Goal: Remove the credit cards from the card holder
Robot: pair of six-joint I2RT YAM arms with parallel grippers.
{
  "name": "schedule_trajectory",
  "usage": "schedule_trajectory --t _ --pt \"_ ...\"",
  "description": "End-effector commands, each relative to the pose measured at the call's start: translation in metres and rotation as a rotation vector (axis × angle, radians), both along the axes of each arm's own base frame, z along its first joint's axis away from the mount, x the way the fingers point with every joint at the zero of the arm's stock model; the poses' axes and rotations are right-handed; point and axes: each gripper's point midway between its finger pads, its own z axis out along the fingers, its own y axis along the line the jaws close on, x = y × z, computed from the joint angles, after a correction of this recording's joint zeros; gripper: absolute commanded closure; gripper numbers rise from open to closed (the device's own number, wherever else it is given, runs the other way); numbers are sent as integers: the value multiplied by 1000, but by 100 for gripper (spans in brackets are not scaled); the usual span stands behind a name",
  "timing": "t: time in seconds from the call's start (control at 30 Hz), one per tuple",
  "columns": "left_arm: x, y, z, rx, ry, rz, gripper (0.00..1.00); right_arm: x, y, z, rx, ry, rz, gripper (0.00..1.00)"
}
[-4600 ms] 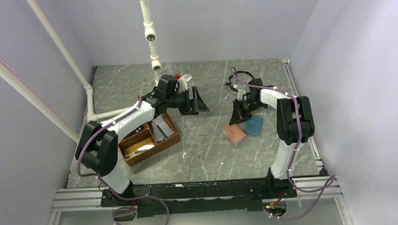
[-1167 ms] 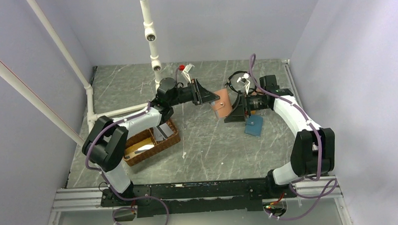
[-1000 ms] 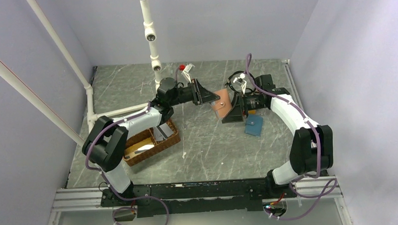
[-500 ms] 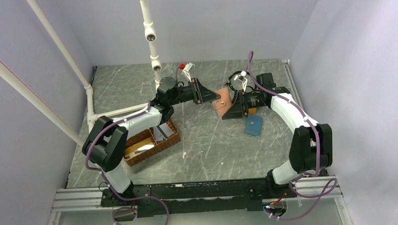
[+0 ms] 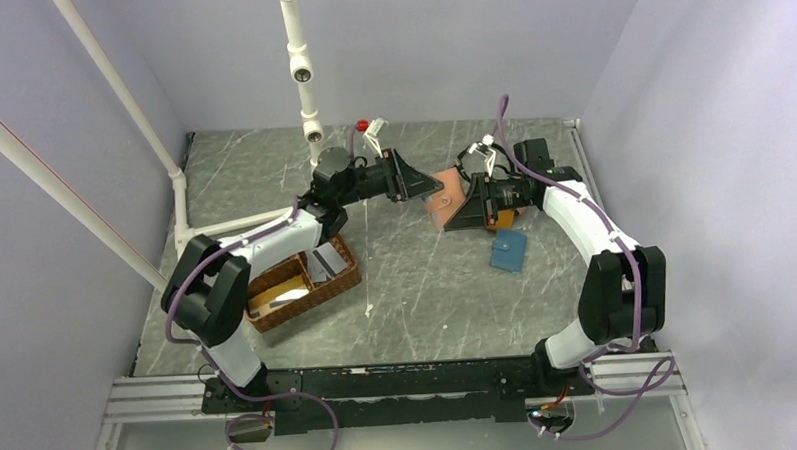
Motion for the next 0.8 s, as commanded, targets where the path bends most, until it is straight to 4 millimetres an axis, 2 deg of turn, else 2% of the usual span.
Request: schedule_trajectory --t 0.0,0.13,0.2,0.33,0.43,0.77 --pt "13 10 25 47 -22 135 41 11 1 11 -28 -110 -9 100" --pt "24 27 10 174 43 258 23 19 -2 3 -88 -113 -48 100" --pt "29 36 2 233 96 319 19 26 -5 -4 -133 -108 -81 100" --pt "37 49 -8 324 240 425 21 39 -9 -16 -206 -86 -149 100" --pt "38 51 -16 375 327 461 25 46 -12 -23 -248 -74 -186 100" --pt "31 25 -21 432 398 462 29 56 -17 -36 -306 -41 -238 100"
